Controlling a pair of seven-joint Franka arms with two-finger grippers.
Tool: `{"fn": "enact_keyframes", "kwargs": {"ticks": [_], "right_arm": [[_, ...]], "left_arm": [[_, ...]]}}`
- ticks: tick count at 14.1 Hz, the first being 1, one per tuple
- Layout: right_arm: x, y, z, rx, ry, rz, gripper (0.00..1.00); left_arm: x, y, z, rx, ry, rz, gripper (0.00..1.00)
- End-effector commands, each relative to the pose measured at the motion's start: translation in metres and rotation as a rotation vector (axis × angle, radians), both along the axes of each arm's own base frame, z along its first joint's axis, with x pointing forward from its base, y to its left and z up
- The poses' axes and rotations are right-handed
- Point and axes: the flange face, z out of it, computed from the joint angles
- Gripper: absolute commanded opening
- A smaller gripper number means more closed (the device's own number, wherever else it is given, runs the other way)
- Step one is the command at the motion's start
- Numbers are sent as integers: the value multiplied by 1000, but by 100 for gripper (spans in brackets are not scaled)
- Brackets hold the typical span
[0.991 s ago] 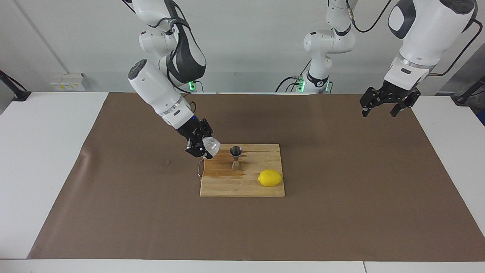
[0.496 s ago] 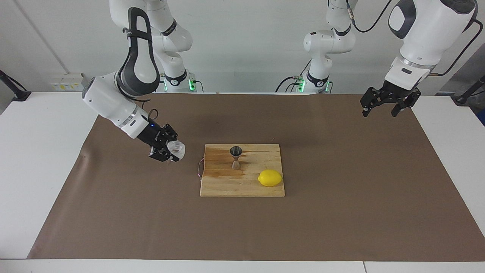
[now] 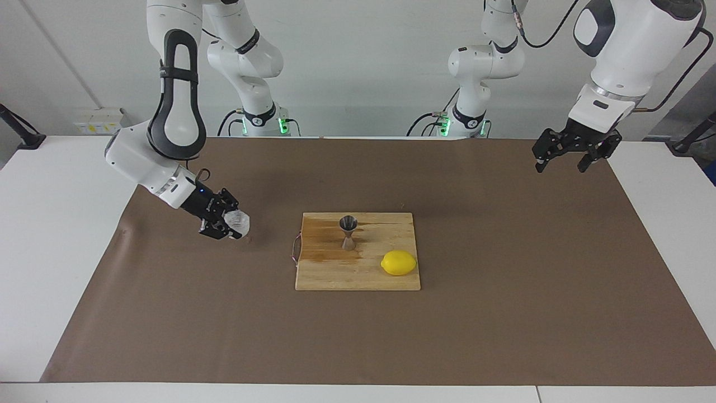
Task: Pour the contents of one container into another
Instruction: 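Carry the white cup with the right gripper back to its spot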
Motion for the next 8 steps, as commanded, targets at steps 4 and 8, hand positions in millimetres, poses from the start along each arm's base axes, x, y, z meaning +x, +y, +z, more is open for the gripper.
{"fn": "enact_keyframes", "kwargs": {"ticks": [4,8], "right_arm": [[-7,-6,-57,119,-22,-3,28],[-9,-14,-69,126,-23,0,29]], "left_arm": [[-10,1,0,-8,3,3,100],[-9,16,4,-10,-3,50,100]]}}
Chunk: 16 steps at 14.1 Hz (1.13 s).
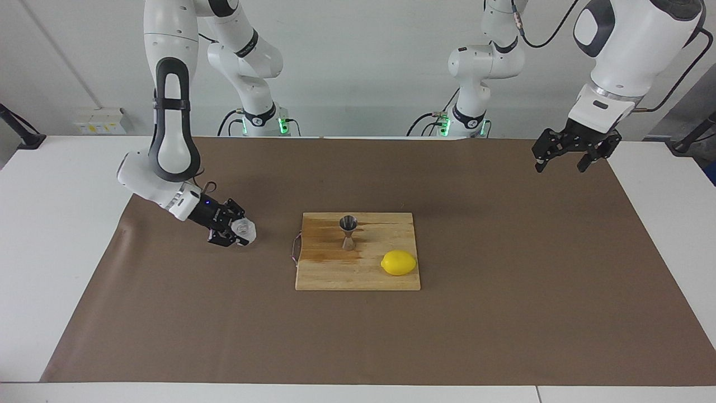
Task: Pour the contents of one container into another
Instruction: 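Carry the white cup with the right gripper back to its spot, then lower the white cup onto the table and open the right gripper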
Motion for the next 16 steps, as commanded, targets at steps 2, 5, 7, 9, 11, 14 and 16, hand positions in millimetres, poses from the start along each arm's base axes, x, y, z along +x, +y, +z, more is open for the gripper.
{"fn": "enact_keyframes", "kwargs": {"ticks": [2,5,7,9,11,14,16], "right_arm": [[0,-10,2,20,-28,-12,64],[0,-15,4,15,-25,-29,100],[1,-17,8,8,-28,-30,100],[4,-13,35,-4,-36,-49,100],[5,-7,62,-59,12,-65,100],[4,-5,96,-131,86,-136,100],[3,1,97,-161,159,-180,100]], "left_arm": [[-10,20,9,-10,-14,44,100],[-14,15,18,-9,-13,31,100],[-17,16,22,-8,-14,28,100],[-21,17,21,-8,-11,36,100],[-22,15,19,-7,-2,31,100],[-22,8,20,-10,-9,30,100],[-22,5,19,-12,-9,65,100]]}}
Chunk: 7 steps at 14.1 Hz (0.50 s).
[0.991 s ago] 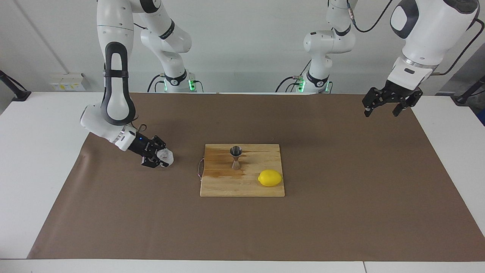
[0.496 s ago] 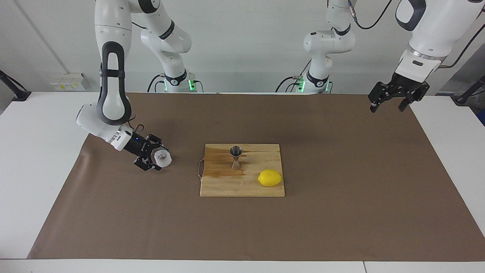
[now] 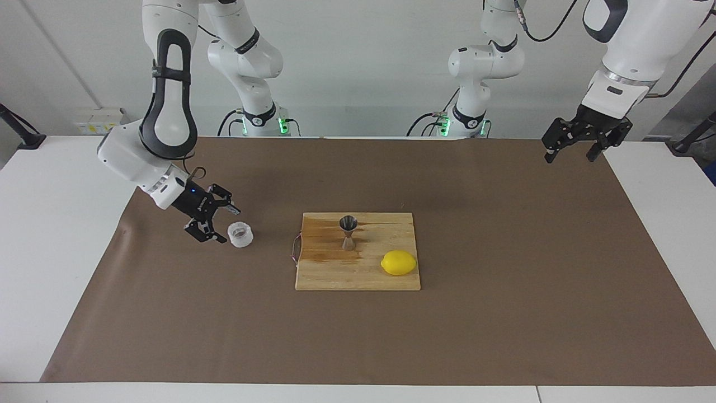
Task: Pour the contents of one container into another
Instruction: 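Lower the white cup onto the table and open the right gripper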
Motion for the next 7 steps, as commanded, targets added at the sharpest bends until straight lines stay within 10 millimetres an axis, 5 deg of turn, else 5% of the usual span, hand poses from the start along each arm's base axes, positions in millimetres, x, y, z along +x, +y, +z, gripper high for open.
{"fn": "enact_keyframes", "kwargs": {"ticks": [1,7], "right_arm": [[-5,7,4,-28,87,-64,100],[1,42,8,-170,247,-280,100]], "left_arm": [[-10,-4,-2,-10,6,31,100],[-8,-5,-3,-12,-6,27,100]]}}
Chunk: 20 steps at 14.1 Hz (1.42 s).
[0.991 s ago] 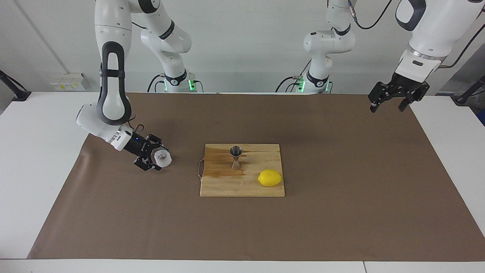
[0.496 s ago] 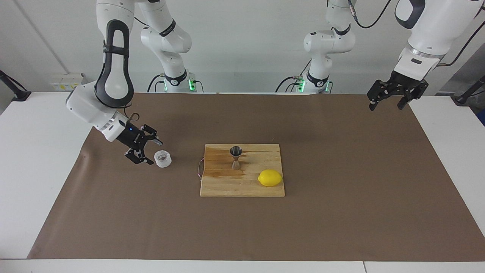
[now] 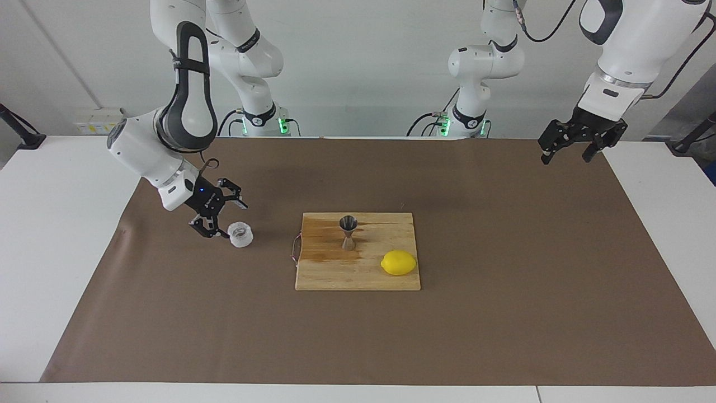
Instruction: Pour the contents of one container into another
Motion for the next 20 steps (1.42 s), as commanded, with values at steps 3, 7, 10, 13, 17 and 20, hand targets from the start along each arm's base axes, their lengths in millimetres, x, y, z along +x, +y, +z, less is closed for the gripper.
{"fn": "enact_keyframes", "kwargs": {"ticks": [3,7,10,13,17,20], "right_arm": [[-5,29,32,-167,73,-157,100],[-15,59,54,-361,151,-407,100],[-20,70,57,-450,205,-635,100],[-21,70,62,-453,283,-855,100],[-12,71,130,-437,382,-1095,100],[-11,69,192,-342,459,-1212,100]], "left_arm": [[-8,-1,0,-10,-8,7,100],[-9,-2,0,-10,-7,3,100],[-11,-1,-3,-8,1,-14,100],[-12,0,-3,-5,8,-65,100],[-14,-1,0,-4,4,-60,100],[-14,9,0,-4,5,-43,100]]}}
